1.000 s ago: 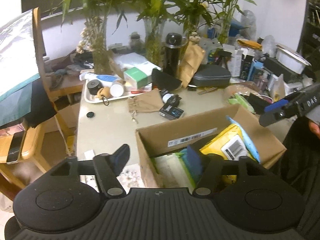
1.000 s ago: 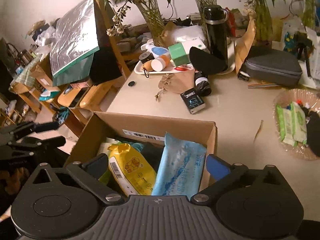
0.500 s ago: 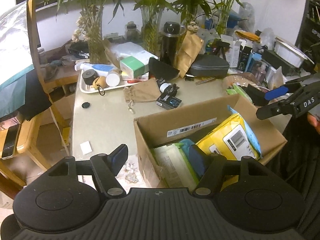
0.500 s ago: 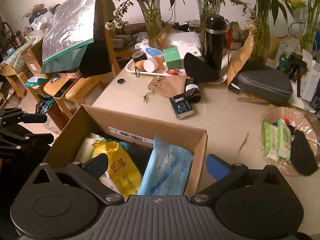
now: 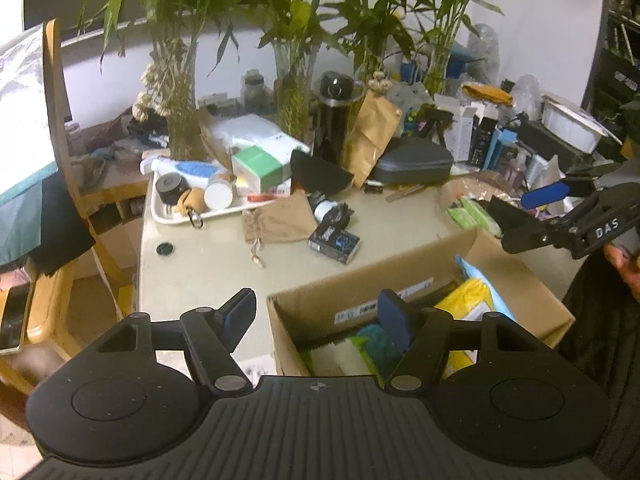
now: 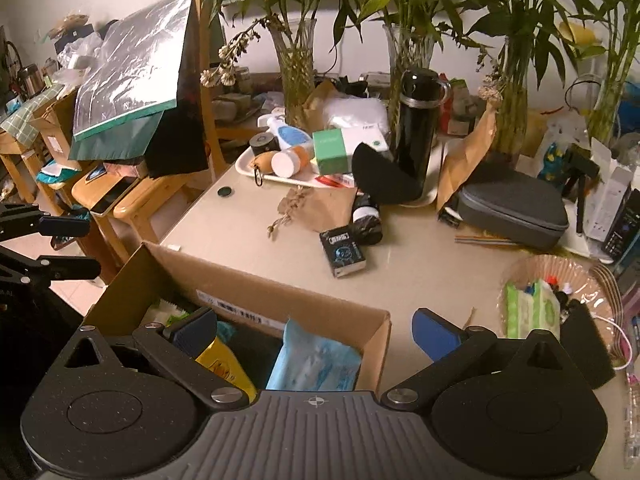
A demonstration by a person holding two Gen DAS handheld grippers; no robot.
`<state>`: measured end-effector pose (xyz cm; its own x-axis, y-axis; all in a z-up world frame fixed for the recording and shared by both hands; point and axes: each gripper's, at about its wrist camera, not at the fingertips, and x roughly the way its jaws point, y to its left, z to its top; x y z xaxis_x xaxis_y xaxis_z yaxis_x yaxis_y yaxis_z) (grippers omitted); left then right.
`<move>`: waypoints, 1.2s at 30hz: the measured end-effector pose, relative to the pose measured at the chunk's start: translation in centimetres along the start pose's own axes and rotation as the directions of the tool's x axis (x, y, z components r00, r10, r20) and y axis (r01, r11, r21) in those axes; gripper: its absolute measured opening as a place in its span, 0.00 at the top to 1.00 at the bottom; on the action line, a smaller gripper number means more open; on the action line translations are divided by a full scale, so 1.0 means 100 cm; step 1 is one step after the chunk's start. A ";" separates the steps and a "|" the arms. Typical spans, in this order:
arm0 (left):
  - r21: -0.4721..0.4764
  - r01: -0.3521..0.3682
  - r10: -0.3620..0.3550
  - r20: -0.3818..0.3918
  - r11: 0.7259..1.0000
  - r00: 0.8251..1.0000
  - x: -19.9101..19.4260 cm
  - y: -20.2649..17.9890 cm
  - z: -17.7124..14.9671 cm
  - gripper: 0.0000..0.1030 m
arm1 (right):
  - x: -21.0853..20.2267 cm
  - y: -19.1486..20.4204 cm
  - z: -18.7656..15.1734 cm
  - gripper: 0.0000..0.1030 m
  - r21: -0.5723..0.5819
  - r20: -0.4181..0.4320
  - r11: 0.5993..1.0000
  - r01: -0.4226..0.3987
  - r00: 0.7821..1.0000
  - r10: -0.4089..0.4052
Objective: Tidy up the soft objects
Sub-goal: 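Withdraw both open tools from the box back over the table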
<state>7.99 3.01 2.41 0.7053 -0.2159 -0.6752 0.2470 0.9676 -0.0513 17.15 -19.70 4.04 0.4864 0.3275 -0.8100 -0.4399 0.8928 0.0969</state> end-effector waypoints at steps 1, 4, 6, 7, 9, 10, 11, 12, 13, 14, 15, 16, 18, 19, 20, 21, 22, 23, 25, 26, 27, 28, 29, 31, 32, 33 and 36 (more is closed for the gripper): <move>0.006 0.000 0.000 0.005 1.000 1.000 0.000 0.000 0.001 0.35 | 0.001 -0.001 0.000 0.00 -0.007 0.008 1.000 0.006 1.000 -0.006; 0.017 -0.001 0.001 0.007 1.000 1.000 0.001 0.003 0.002 0.35 | 0.003 -0.004 0.000 0.00 -0.024 0.022 0.999 0.022 1.000 -0.022; 0.012 -0.003 0.003 0.005 1.000 1.000 0.003 0.005 0.002 0.35 | 0.005 -0.008 0.001 0.00 -0.019 0.026 0.999 0.028 0.999 -0.028; 0.009 -0.003 0.003 0.005 1.000 1.000 0.003 0.007 0.003 0.35 | 0.007 -0.011 0.001 0.00 -0.016 0.022 0.999 0.031 0.999 -0.030; 0.006 -0.002 0.001 0.009 1.000 1.000 0.005 0.011 0.005 0.35 | 0.011 -0.015 0.002 0.00 -0.010 0.014 0.999 0.035 0.999 -0.035; 0.004 -0.003 0.003 0.012 1.000 1.000 0.005 0.012 0.005 0.35 | 0.013 -0.018 0.003 0.00 -0.008 0.009 0.999 0.036 0.999 -0.036; 0.001 -0.002 0.002 0.015 1.000 1.000 0.006 0.014 0.006 0.35 | 0.015 -0.019 0.003 0.00 -0.006 0.005 0.999 0.035 0.999 -0.035; -0.002 -0.001 0.001 0.017 1.000 1.000 0.007 0.015 0.007 0.35 | 0.017 -0.021 0.003 0.00 -0.004 0.000 1.000 0.031 1.000 -0.031; -0.004 -0.001 0.002 0.017 1.000 1.000 0.008 0.017 0.009 0.35 | 0.018 -0.022 0.004 0.00 -0.004 -0.003 1.000 0.025 1.000 -0.025; -0.006 -0.004 0.004 0.017 1.000 1.000 0.009 0.018 0.010 0.35 | 0.019 -0.024 0.004 0.00 -0.003 -0.002 1.000 0.021 1.000 -0.021; -0.009 -0.007 0.007 0.015 1.000 1.000 0.011 0.019 0.012 0.35 | 0.021 -0.025 0.004 0.00 -0.004 0.000 1.000 0.016 1.000 -0.016; -0.012 -0.009 0.009 0.012 1.000 1.000 0.012 0.020 0.012 0.35 | 0.022 -0.026 0.005 0.00 -0.005 0.002 1.000 0.011 1.000 -0.011; -0.018 -0.008 0.008 0.012 1.000 1.000 0.014 0.023 0.015 0.35 | 0.024 -0.028 0.007 0.00 -0.013 0.004 1.000 0.004 1.000 -0.004; -0.020 -0.009 0.009 0.014 1.000 1.000 0.016 0.024 0.016 0.35 | 0.025 -0.029 0.009 0.00 -0.019 0.007 1.000 0.002 1.000 -0.002; -0.021 -0.010 0.011 0.017 1.000 1.000 0.017 0.025 0.017 0.35 | 0.026 -0.030 0.010 0.00 -0.024 0.010 1.000 0.000 1.000 0.000; -0.021 -0.011 0.011 0.020 1.000 1.000 0.018 0.026 0.018 0.35 | 0.028 -0.031 0.012 0.00 -0.029 0.012 1.000 -0.005 1.000 0.005; -0.020 -0.011 0.011 0.022 1.000 1.000 0.019 0.028 0.019 0.35 | 0.030 -0.032 0.014 0.00 -0.031 0.013 0.999 -0.011 1.000 0.011; -0.019 -0.012 0.012 0.024 1.000 1.000 0.020 0.028 0.020 0.35 | 0.031 -0.033 0.015 0.00 -0.032 0.013 0.999 -0.018 1.000 0.019; -0.015 -0.012 0.012 0.026 1.000 1.000 0.022 0.030 0.021 0.35 | 0.035 -0.036 0.018 0.00 -0.034 0.016 0.999 -0.032 0.999 0.033; -0.012 -0.013 0.013 0.027 1.000 1.000 0.024 0.030 0.022 0.35 | 0.037 -0.037 0.020 0.00 -0.034 0.018 0.999 -0.039 0.999 0.039; -0.008 -0.013 0.013 0.029 1.000 0.999 0.025 0.031 0.023 0.35 | 0.039 -0.039 0.021 0.00 -0.036 0.022 0.998 -0.046 0.999 0.047; -0.006 -0.012 0.012 0.031 1.000 0.999 0.026 0.032 0.024 0.35 | 0.041 -0.040 0.023 0.00 -0.039 0.026 0.998 -0.053 0.998 0.054; -0.003 -0.013 0.013 0.032 1.000 0.999 0.027 0.033 0.025 0.35 | 0.042 -0.041 0.023 0.00 -0.043 0.030 0.997 -0.057 0.998 0.058; -0.001 -0.016 0.016 0.035 1.000 0.999 0.030 0.035 0.028 0.35 | 0.047 -0.042 0.026 0.00 -0.053 0.039 0.997 -0.064 0.997 0.066; -0.001 -0.017 0.017 0.036 1.000 0.999 0.032 0.036 0.029 0.35 | 0.048 -0.043 0.026 0.00 -0.057 0.045 0.996 -0.067 0.997 0.069; -0.003 -0.019 0.019 0.037 1.000 0.999 0.035 0.037 0.030 0.35 | 0.050 -0.045 0.027 0.00 -0.059 0.051 0.996 -0.070 0.996 0.073; -0.015 -0.025 0.025 0.039 1.000 0.999 0.042 0.042 0.033 0.35 | 0.057 -0.050 0.028 0.00 -0.042 0.064 0.996 -0.077 0.995 0.079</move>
<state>14.23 5.75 1.82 0.7365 -0.1964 -0.6473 0.2196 0.9745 -0.0459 24.28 -21.43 0.56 0.4971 0.4163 -0.7613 -0.5072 0.8513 0.1344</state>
